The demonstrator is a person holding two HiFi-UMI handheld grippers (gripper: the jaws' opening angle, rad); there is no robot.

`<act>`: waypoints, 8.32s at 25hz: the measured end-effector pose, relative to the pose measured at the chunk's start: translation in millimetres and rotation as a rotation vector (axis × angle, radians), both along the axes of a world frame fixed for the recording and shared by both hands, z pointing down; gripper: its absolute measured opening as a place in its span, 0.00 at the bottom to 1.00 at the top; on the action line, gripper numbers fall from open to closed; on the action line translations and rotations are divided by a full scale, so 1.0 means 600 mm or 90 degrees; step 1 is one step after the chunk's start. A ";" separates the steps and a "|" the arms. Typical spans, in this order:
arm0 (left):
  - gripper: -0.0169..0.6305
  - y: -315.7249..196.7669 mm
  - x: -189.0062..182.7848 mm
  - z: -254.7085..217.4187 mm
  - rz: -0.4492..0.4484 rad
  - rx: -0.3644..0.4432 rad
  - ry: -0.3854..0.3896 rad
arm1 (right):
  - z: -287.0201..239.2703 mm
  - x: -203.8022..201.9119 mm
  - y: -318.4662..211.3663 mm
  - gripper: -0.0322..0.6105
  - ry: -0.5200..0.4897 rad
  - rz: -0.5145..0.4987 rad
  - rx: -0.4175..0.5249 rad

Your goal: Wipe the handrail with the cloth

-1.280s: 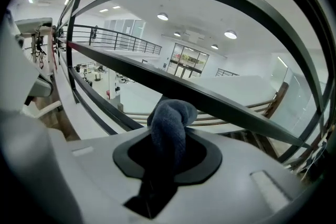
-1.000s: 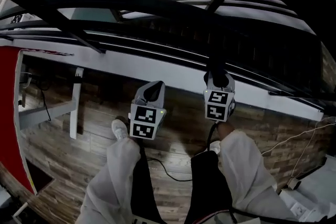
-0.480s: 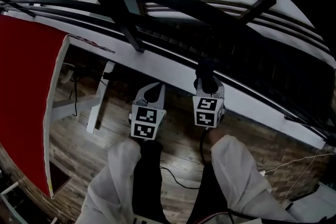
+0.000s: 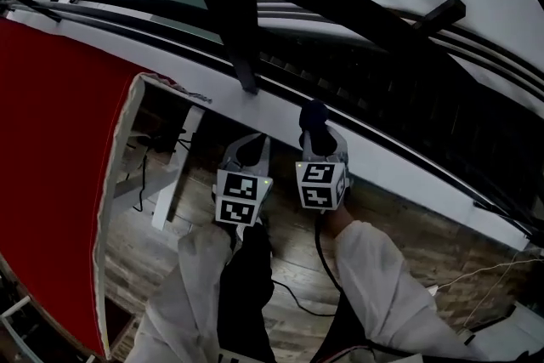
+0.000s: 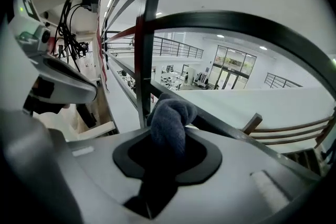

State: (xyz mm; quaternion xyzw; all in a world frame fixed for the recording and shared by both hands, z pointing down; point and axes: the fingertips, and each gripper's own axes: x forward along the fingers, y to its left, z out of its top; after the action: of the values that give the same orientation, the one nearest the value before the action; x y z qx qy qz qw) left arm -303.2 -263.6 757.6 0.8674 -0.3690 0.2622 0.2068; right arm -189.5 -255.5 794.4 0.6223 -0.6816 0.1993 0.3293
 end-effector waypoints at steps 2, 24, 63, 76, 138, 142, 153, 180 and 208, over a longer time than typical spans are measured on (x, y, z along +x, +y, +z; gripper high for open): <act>0.03 -0.016 -0.009 0.015 0.002 0.005 0.002 | 0.022 -0.013 -0.019 0.19 0.003 -0.005 0.001; 0.03 -0.134 -0.044 0.176 -0.023 0.062 0.009 | 0.248 -0.127 -0.254 0.19 -0.034 -0.048 0.022; 0.03 0.184 0.418 0.150 0.124 0.085 -0.014 | 0.263 0.443 0.138 0.19 0.020 0.086 -0.029; 0.03 0.285 0.656 0.181 0.212 0.082 0.014 | 0.265 0.675 0.298 0.19 0.031 0.151 -0.021; 0.03 0.802 1.449 0.232 0.535 0.071 0.126 | 0.248 1.538 0.873 0.19 0.166 0.290 0.021; 0.03 0.810 1.450 0.235 0.535 0.068 0.128 | 0.245 1.563 0.895 0.19 0.192 0.295 0.011; 0.03 0.769 1.396 0.221 0.527 0.086 0.136 | 0.260 1.594 0.927 0.19 0.421 0.320 -0.111; 0.03 0.435 0.766 -0.104 0.398 0.117 0.167 | -0.146 0.793 0.653 0.19 -0.005 0.155 0.066; 0.03 0.382 0.285 -0.758 0.283 0.188 0.193 | -0.824 0.261 0.552 0.19 -0.128 0.230 0.272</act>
State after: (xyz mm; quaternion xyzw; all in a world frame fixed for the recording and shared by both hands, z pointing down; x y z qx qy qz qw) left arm -132.2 -34.5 302.8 0.9768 -0.1691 0.1123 0.0688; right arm -33.1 75.6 300.3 0.7660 -0.6153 0.1674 0.0812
